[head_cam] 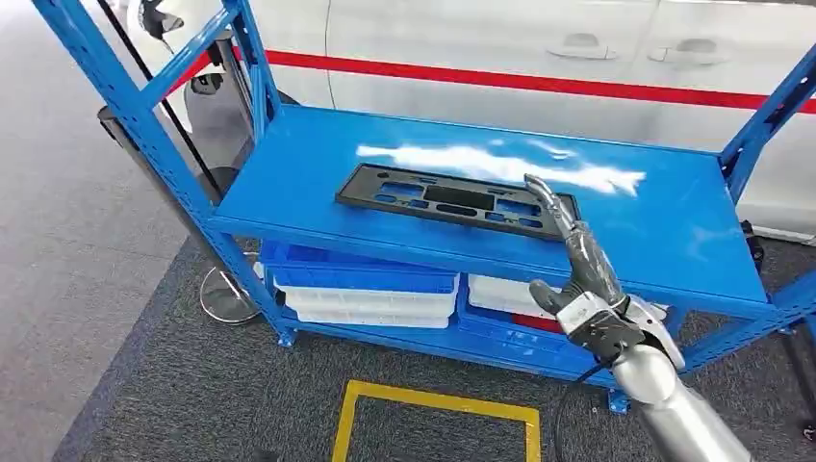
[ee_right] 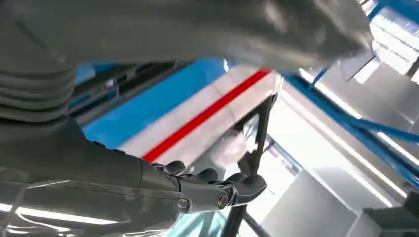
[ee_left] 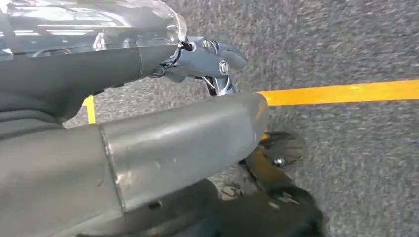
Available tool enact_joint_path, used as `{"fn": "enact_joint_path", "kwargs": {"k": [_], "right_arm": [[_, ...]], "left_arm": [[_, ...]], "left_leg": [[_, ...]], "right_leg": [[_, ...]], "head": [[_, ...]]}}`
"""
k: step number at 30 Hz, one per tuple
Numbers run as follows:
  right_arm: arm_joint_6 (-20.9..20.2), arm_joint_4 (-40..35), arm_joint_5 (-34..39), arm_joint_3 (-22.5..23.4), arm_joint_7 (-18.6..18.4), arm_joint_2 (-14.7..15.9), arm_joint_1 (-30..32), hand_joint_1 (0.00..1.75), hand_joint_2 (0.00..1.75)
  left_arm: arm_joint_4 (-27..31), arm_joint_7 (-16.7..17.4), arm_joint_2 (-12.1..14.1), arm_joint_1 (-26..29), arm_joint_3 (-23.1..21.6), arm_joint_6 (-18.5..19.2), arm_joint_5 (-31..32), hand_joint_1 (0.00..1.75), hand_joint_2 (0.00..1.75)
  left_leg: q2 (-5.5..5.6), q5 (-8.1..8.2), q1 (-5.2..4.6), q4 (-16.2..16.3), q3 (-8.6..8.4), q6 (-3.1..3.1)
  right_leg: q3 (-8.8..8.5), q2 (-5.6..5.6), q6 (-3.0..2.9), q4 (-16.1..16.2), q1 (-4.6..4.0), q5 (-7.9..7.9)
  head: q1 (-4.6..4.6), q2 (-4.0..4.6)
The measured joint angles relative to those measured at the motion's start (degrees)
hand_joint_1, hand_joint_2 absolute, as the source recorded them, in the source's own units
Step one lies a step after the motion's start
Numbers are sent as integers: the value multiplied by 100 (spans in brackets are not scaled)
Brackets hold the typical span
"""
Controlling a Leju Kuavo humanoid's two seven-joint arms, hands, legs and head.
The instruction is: Take the parts from the cabinet and place them on the table.
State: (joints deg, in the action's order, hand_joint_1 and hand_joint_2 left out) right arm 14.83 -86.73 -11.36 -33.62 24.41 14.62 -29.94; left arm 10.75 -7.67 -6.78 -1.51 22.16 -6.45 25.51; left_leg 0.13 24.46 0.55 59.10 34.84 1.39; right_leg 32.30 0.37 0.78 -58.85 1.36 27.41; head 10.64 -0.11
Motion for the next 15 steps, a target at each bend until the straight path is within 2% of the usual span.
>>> {"fn": "enact_joint_path", "kwargs": {"k": [1,3,4,5,6,8,9,10,11,13,14,15], "right_arm": [[368,61,-403,-7,-61,-13,-33,0,175],[983,159,-1127,-15,-127,-26,-63,0,175],[1226,203,-1420,-17,-153,-24,-66,0,175],[1394,254,-1632,-17,-164,-15,-66,0,175],[1543,304,-1849,-17,-175,-9,-71,0,175],[1692,419,-2172,-17,-251,-7,-50,0,175],[1719,461,-2303,-17,-295,-7,-27,0,175],[1734,494,-2384,-17,-334,-7,-3,0,175],[1745,516,-2423,-17,-359,-7,7,0,175],[1765,551,-2466,-17,-385,-7,0,0,175],[1769,564,-2471,-17,-387,-7,-4,0,175],[1771,577,-2471,-17,-387,-7,-9,0,175]], "left_arm": [[0,2,-2,-17,-2,-2,2,0,0],[0,4,0,-8,0,2,9,0,0],[0,4,4,-6,2,2,0,0,0],[0,4,4,2,2,2,-2,0,0],[0,4,2,-2,2,2,-4,0,0],[0,4,2,-2,4,-4,-19,0,0],[0,4,2,0,4,-2,-31,0,0],[0,4,0,5,7,-2,-46,0,0],[0,4,0,8,7,-2,-70,0,0],[0,2,0,6,11,-2,-101,0,0],[0,0,-2,7,11,-2,-98,0,0],[-4,-2,-13,5,13,-2,-98,0,0]], "left_leg": [[12,15,6,13,22,-78],[23,29,-3,4,29,-150],[27,8,16,-50,-4,-209],[27,-3,28,-83,-35,-242],[28,0,20,-94,-40,-286],[28,12,2,-92,-37,-317],[28,19,-14,-89,-37,-328],[31,26,-30,-84,-42,-339],[37,32,-45,-81,-51,-344],[52,54,-68,-73,-86,-338],[58,67,-70,-72,-97,-326],[64,87,-117,-46,-79,-297]], "right_leg": [[20,-4,38,17,-6,-18],[-5,7,102,62,2,-22],[-22,10,151,65,9,9],[-12,3,165,-27,23,73],[128,-2,160,-296,20,242],[630,-15,159,-1243,0,660],[847,-16,157,-1615,-6,760],[963,-17,151,-1762,-9,721],[942,-17,131,-1637,-9,566],[563,-19,56,-767,-24,14],[316,-29,-5,-229,-50,-233],[237,-32,-39,-49,-90,-162]], "head": [[0,-4],[-2,-2],[-2,-2],[-2,-2],[-4,-2],[-2,-2],[-2,-2],[-2,-2],[-2,-2],[-2,-2],[-2,-2],[-2,-2]]}}
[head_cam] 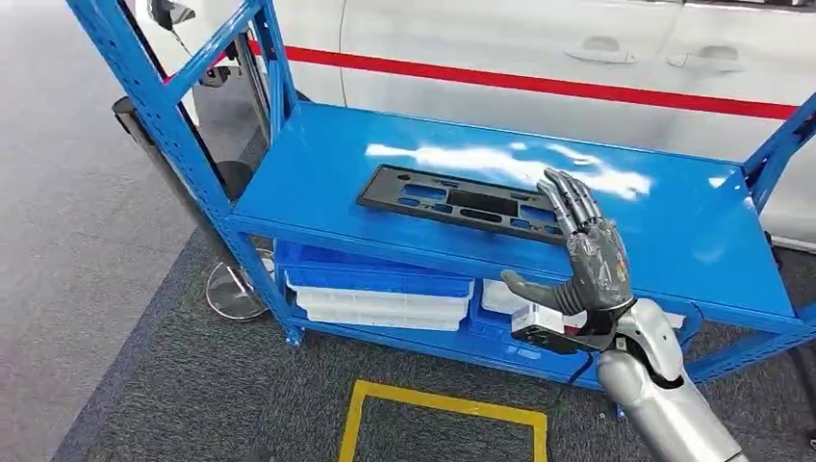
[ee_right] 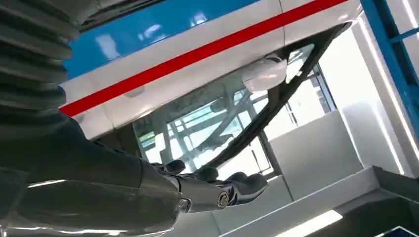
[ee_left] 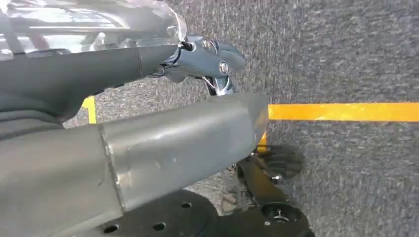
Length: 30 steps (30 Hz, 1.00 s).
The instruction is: Take the parts from the cabinet and place them on the table.
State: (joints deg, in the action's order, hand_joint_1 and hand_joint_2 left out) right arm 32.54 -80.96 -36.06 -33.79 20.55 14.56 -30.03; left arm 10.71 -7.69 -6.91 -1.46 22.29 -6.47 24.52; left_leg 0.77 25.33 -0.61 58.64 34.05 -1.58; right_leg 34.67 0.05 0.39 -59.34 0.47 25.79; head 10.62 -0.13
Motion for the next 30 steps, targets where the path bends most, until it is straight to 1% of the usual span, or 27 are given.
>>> {"fn": "enact_joint_path", "kwargs": {"k": [1,2,3,4,5,6,8,9,10,11,12,13,14,15,16,19,20,21,22,23,24,25,26,27,28,29,30], "right_arm": [[2,9,-2,0,-2,-2,0,0,175],[5,20,-7,0,-4,-2,4,0,175],[5,31,-9,0,-7,-2,4,0,175],[4,35,-9,0,-7,-2,2,0,175],[5,35,-11,0,-7,-2,1,0,175],[7,35,-13,0,-7,-7,-3,0,175],[7,53,-15,0,-7,-9,-3,0,175],[7,66,-15,0,-13,-9,-1,0,175],[7,68,-20,-2,-35,-13,11,0,175],[5,68,-33,-2,-67,-20,20,0,175],[2,68,-37,-2,-94,-24,23,0,175],[-6,68,-52,-2,-118,-28,23,0,175],[-32,68,-81,0,-146,-28,23,0,175],[-91,68,-114,0,-177,-28,22,0,175],[-174,68,-161,2,-196,-28,18,0,175],[-306,70,-414,-15,-258,-48,25,0,175],[-304,74,-565,-28,-311,-63,32,0,175],[-280,98,-755,-46,-378,-74,42,0,175],[-234,155,-963,-76,-456,-96,42,0,175],[-184,238,-1235,-135,-578,-135,58,0,175],[-149,334,-1492,-199,-710,-186,91,0,175],[-124,414,-1711,-247,-814,-236,136,0,175],[-105,507,-1970,-313,-943,-300,173,0,175],[-87,607,-2230,-367,-1072,-375,180,0,175],[-83,701,-2464,-413,-1212,-448,179,0,175],[-83,765,-2643,-446,-1288,-507,180,0,175],[-87,841,-2849,-481,-1363,-570,180,0,175]], "left_arm": [[0,-2,0,-7,0,0,0,0,0],[0,-2,0,-7,2,0,0,0,0],[0,-2,0,2,2,0,0,0,0],[0,-2,0,6,2,0,0,0,0],[0,-2,7,7,2,0,0,0,0],[0,-2,7,3,2,-4,0,0,0],[0,-2,7,3,2,-4,0,0,0],[0,-2,7,10,2,-4,-2,0,0],[0,0,7,19,4,0,-7,0,0],[0,4,7,20,4,4,-9,0,0],[0,11,7,17,7,7,-7,0,0],[0,11,7,15,7,17,-4,0,0],[0,9,9,14,7,30,-4,0,0],[-2,2,9,15,7,46,-2,0,0],[-2,-9,9,11,7,61,6,0,0],[-2,-18,18,18,9,94,13,0,0],[-2,-22,15,13,9,101,22,0,0],[-2,-26,15,5,9,111,46,0,0],[0,-26,15,-3,9,116,72,0,0],[-2,-24,15,-6,7,127,127,0,0],[-2,-24,15,-5,2,129,133,0,0],[-2,-20,15,-6,-2,131,140,0,0],[-2,-20,15,-6,-7,140,175,0,0],[0,-20,15,-7,-11,164,231,0,0],[-2,-20,13,-16,-15,179,238,0,0],[0,-20,9,-26,-20,188,245,0,0],[-2,-20,2,-33,-26,190,254,0,0]], "left_leg": [[8,-1,12,-2,17,18],[2,2,21,-5,18,48],[2,-2,35,-21,8,73],[2,3,19,-23,0,107],[-6,67,41,57,28,143],[-20,221,39,272,113,193],[-32,659,85,1139,523,259],[-33,809,99,1550,723,285],[-34,829,114,1778,843,305],[-35,712,128,1711,821,316],[-38,448,136,1324,646,316],[-43,197,139,853,418,306],[-48,-51,139,300,140,287],[-50,18,114,67,0,238],[-36,7,92,3,-5,182],[-37,1,63,7,8,81],[-42,-46,117,-77,-30,19],[-38,-62,113,-110,-48,-8],[-38,-65,112,-110,-43,-41],[-38,-65,104,-109,-40,-49],[-38,-61,95,-107,-39,-55],[-37,-60,87,-103,-35,-57],[-35,-59,81,-99,-36,-57],[-32,-55,76,-90,-38,-53],[-28,-48,73,-77,-40,-43],[-26,-36,71,-60,-41,-31],[-24,-21,71,-41,-34,-14]], "right_leg": [[19,12,20,31,2,-18],[23,2,14,37,-14,-17],[21,-1,-8,36,-20,-15],[15,-5,-39,65,3,-32],[-24,21,-75,107,43,-56],[-41,25,-100,119,53,-49],[-49,44,-123,116,50,-37],[-48,47,-128,112,49,-33],[-51,46,-127,108,49,-28],[-61,44,-122,106,51,-20],[-75,37,-105,96,55,-7],[-95,32,-85,89,61,8],[-123,31,-61,79,67,32],[-129,29,-28,73,42,50],[-109,22,2,53,33,50],[-129,25,99,113,39,19],[-122,24,134,94,36,60],[-83,19,147,-44,58,163],[82,15,151,-378,49,370],[303,10,162,-837,49,586],[517,9,171,-1257,49,751],[685,9,175,-1566,51,826],[728,9,172,-1608,51,744],[636,9,158,-1380,50,542],[432,9,136,-937,48,277],[188,8,105,-435,43,35],[5,4,65,-33,31,-50]], "head": [[0,0],[0,0],[0,0],[0,0],[0,0],[2,0],[0,0],[2,0],[0,0],[0,0],[2,0],[0,0],[2,0],[0,0],[0,0],[2,0],[0,0],[-2,2],[0,0],[0,0],[0,0],[0,0],[0,0],[0,0],[0,0],[0,0],[0,0]]}}
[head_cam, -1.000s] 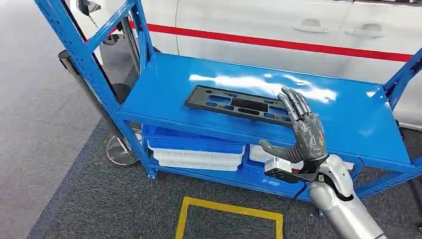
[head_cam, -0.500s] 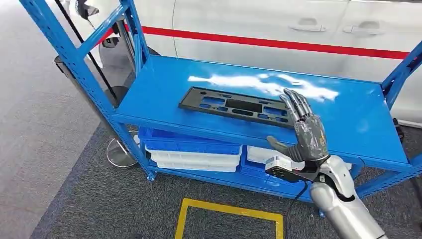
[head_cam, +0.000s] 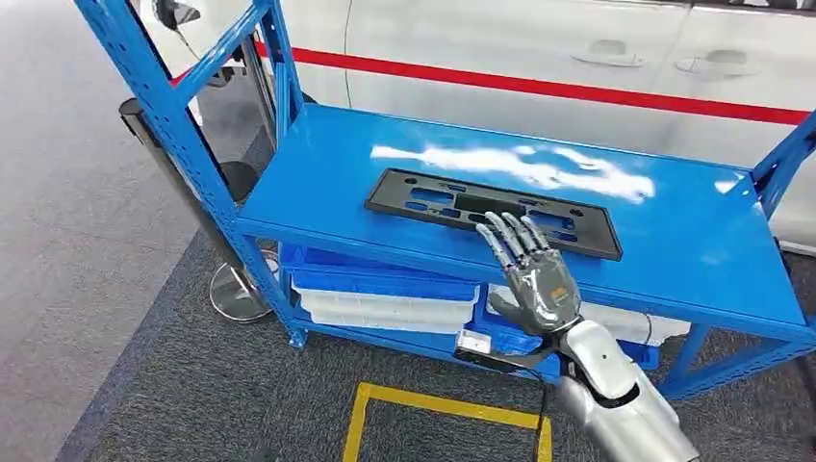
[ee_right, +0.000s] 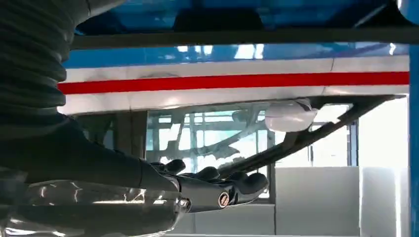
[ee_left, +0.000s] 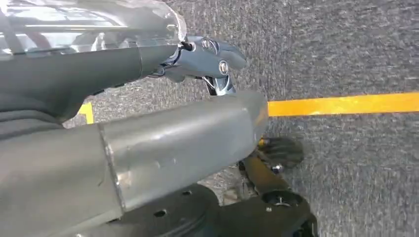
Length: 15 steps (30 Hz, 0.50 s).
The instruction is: Take the parts from the cabinet and place them on the table.
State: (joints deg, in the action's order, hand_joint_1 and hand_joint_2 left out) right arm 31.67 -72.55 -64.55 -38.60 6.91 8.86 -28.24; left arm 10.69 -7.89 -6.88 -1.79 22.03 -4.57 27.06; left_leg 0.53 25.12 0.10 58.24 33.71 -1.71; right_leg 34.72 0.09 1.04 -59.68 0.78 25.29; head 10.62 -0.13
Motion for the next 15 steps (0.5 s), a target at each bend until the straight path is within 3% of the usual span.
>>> {"fn": "enact_joint_path", "kwargs": {"k": [1,4,5,6,7,9,10,11,12,14,15], "right_arm": [[-4,77,-212,-41,-70,-74,7,0,175],[-42,322,-712,-151,-241,-264,69,0,175],[-77,386,-834,-164,-285,-335,88,0,175],[-105,464,-915,-184,-320,-414,101,0,175],[-133,534,-976,-206,-346,-499,106,0,175],[-177,660,-1057,-232,-383,-599,160,0,175],[-201,713,-1074,-236,-400,-625,192,0,175],[-234,759,-1099,-241,-422,-645,221,0,175],[-265,790,-1129,-243,-442,-663,235,0,175],[-321,851,-1168,-234,-490,-724,234,0,175],[-345,871,-1175,-216,-499,-763,233,0,175]], "left_arm": [[2,2,-4,-15,-9,2,24,0,0],[0,22,-13,-18,-41,15,68,0,0],[2,26,-15,-21,-44,15,68,0,0],[0,37,-15,-19,-46,13,68,0,0],[0,46,-20,-21,-52,9,72,0,0],[0,63,-20,-22,-79,9,94,0,0],[0,70,-22,-17,-83,17,100,0,0],[0,70,-24,-10,-87,26,113,0,0],[0,70,-24,-3,-90,35,140,0,0],[2,68,-24,-10,-94,46,170,0,0],[0,68,-24,-17,-94,59,170,0,0]], "left_leg": [[6,22,-45,39,27,37],[1,2,-9,-14,9,122],[1,25,-46,1,4,161],[-7,109,-13,99,31,193],[-14,306,-5,379,160,223],[-14,754,23,1308,585,277],[-14,865,31,1672,761,298],[-15,832,48,1796,833,311],[-17,674,63,1627,763,321],[-23,160,84,677,304,316],[-33,-16,89,127,42,293]], "right_leg": [[-39,4,-17,93,-40,48],[-24,-9,-89,83,-68,39],[-51,-6,-138,145,-11,4],[-70,1,-165,172,-1,-11],[-68,6,-211,171,4,-9],[-69,12,-219,167,-3,-4],[-67,22,-222,162,-3,-1],[-69,24,-222,159,-3,1],[-71,22,-216,154,-2,6],[-77,8,-191,125,7,25],[-80,2,-165,106,6,43]], "head": [[0,0],[0,0],[2,0],[0,0],[2,0],[0,0],[2,0],[2,0],[2,0],[2,0],[2,0]]}}
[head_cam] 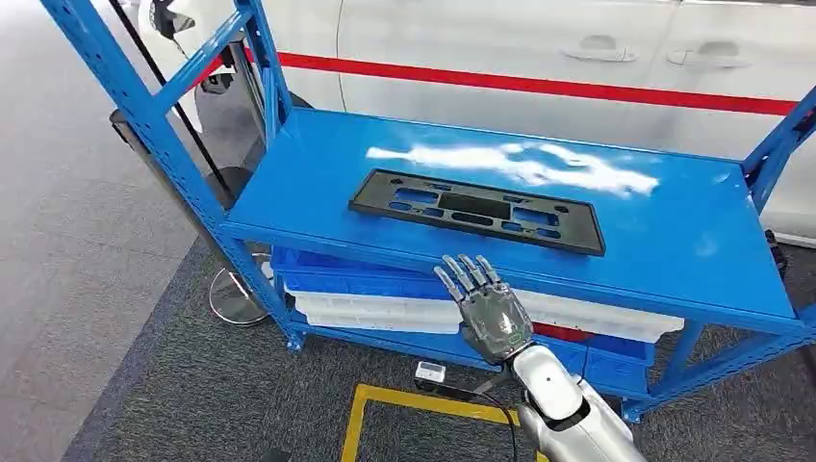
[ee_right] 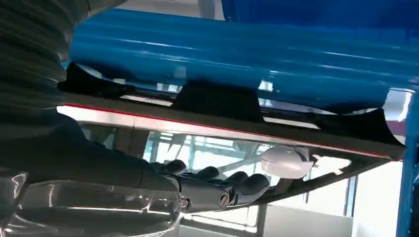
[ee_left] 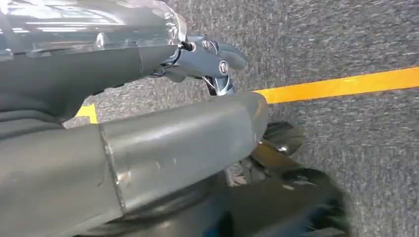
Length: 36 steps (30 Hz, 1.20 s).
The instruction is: Take the parts from the cabinet and place them on the table.
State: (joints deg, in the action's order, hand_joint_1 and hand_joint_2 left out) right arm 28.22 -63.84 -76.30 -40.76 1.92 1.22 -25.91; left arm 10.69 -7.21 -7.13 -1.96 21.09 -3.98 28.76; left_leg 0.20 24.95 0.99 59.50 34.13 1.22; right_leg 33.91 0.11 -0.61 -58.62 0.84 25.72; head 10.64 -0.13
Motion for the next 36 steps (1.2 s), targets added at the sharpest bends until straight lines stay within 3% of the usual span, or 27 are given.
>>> {"fn": "enact_joint_path", "kwargs": {"k": [1,4,5,6,7,9,10,11,12,13,15,16,19,21,23,25,26,27,28,30,31,32,35,36], "right_arm": [[-11,17,0,15,-4,-30,-2,0,175],[-85,39,0,89,-28,-102,-5,0,175],[-111,37,0,133,-33,-131,-16,0,175],[-135,37,9,183,-37,-149,-27,0,175],[-151,24,22,221,-37,-162,-43,0,175],[-197,-20,68,323,-39,-175,-60,0,175],[-203,-39,77,356,-39,-175,-59,0,175],[-205,-50,92,393,-48,-175,-59,0,175],[-206,-83,122,439,-59,-177,-59,0,175],[-205,-152,157,491,-65,-179,-64,0,175],[-208,-291,195,617,-70,-188,-101,0,175],[-214,-343,214,687,-70,-194,-138,0,175],[-293,-497,221,837,-76,-218,-140,0,175],[-383,-661,168,979,-87,-247,-141,0,175],[-422,-783,138,1093,-92,-278,-147,0,175],[-450,-833,133,1150,-92,-286,-125,0,175],[-463,-844,133,1167,-94,-286,-106,0,175],[-494,-850,120,1182,-92,-291,-94,0,175],[-520,-850,103,1195,-94,-295,-92,0,175],[-579,-850,57,1239,-94,-332,-96,0,175],[-614,-850,24,1248,-94,-352,-99,0,175],[-634,-848,13,1252,-98,-358,-111,0,175],[-706,-846,-42,1265,-120,-409,-106,0,175],[-717,-850,-61,1270,-122,-437,-111,0,175]], "left_arm": [[0,0,-2,-12,-2,22,0,0,0],[0,0,-4,-10,-7,52,0,0,0],[2,2,-4,-7,-7,57,0,0,0],[0,2,-13,-9,-7,68,0,0,0],[2,2,-15,-13,-7,74,0,0,0],[0,7,-17,-18,-7,90,2,0,0],[0,20,-17,-13,-7,98,2,0,0],[0,35,-17,-6,-7,101,4,0,0],[0,39,-17,-2,-7,116,11,0,0],[0,50,-17,-2,-7,127,24,0,0],[0,52,-20,-4,-9,153,55,0,0],[0,52,-20,-4,-9,155,83,0,0],[2,55,-20,-4,-13,173,107,0,0],[2,59,-17,-3,-22,188,118,0,0],[0,59,-17,-5,-24,190,120,0,0],[0,61,-17,2,-26,192,120,0,0],[0,61,-17,8,-26,194,120,0,0],[0,61,-20,14,-26,194,120,0,0],[0,61,-17,15,-26,194,120,0,0],[2,57,-17,9,-26,194,120,0,0],[0,55,-15,8,-26,194,120,0,0],[0,52,-11,4,-26,194,120,0,0],[0,52,-11,1,-24,194,120,0,0],[0,55,-20,7,-24,194,118,0,0]], "left_leg": [[6,90,-48,-90,-61,-43],[19,70,-71,-87,-37,-144],[21,44,-51,-122,-44,-186],[12,9,-20,-174,-75,-235],[11,5,-23,-186,-77,-272],[9,6,-34,-184,-71,-295],[10,7,-39,-180,-69,-297],[12,10,-40,-176,-71,-300],[16,16,-40,-171,-77,-297],[22,27,-40,-157,-82,-288],[30,61,-39,-119,-96,-254],[30,80,-58,-105,-82,-224],[27,88,-78,-104,-72,-136],[21,142,-57,-64,-53,-66],[15,468,-47,471,169,-13],[14,848,-33,1391,615,29],[14,882,-33,1647,758,36],[14,778,-33,1625,772,32],[14,571,-34,1357,662,20],[14,12,-39,334,187,-54],[11,-21,-52,-8,26,-116],[8,17,-91,-100,-33,-140],[20,32,-110,-107,-15,-191],[11,-12,-24,-204,-74,-240]], "right_leg": [[16,-7,32,-13,-35,11],[3,-5,130,13,-11,-4],[-3,-5,169,19,-30,-7],[16,-6,198,-71,8,56],[120,-6,197,-286,-4,231],[551,-10,214,-1217,-2,709],[745,-10,222,-1608,-2,840],[845,-10,224,-1792,-3,840],[806,-9,218,-1690,-2,704],[645,-9,204,-1336,-2,468],[176,-8,161,-373,-2,-6],[38,-12,137,-111,-15,50],[66,-19,80,-67,-52,25],[42,-10,-7,-10,-9,-9],[29,-2,-60,-7,-9,6],[23,2,-84,-11,-22,20],[19,2,-89,-12,-25,25],[9,-3,-89,-12,-27,32],[-6,-12,-82,-13,-29,41],[-71,-22,-66,-13,-37,74],[-89,-21,-47,-9,-41,92],[-74,-25,-16,-31,-72,105],[-82,-12,79,12,-50,97],[-88,-7,123,-10,-71,134]], "head": [[0,0],[-2,2],[-2,0],[-2,0],[-2,0],[-2,0],[-2,0],[-2,0],[-2,0],[-2,0],[-2,0],[-2,0],[-2,2],[0,0],[-2,0],[0,0],[0,0],[0,0],[0,0],[0,0],[-2,0],[-2,0],[-2,0],[0,0]]}}
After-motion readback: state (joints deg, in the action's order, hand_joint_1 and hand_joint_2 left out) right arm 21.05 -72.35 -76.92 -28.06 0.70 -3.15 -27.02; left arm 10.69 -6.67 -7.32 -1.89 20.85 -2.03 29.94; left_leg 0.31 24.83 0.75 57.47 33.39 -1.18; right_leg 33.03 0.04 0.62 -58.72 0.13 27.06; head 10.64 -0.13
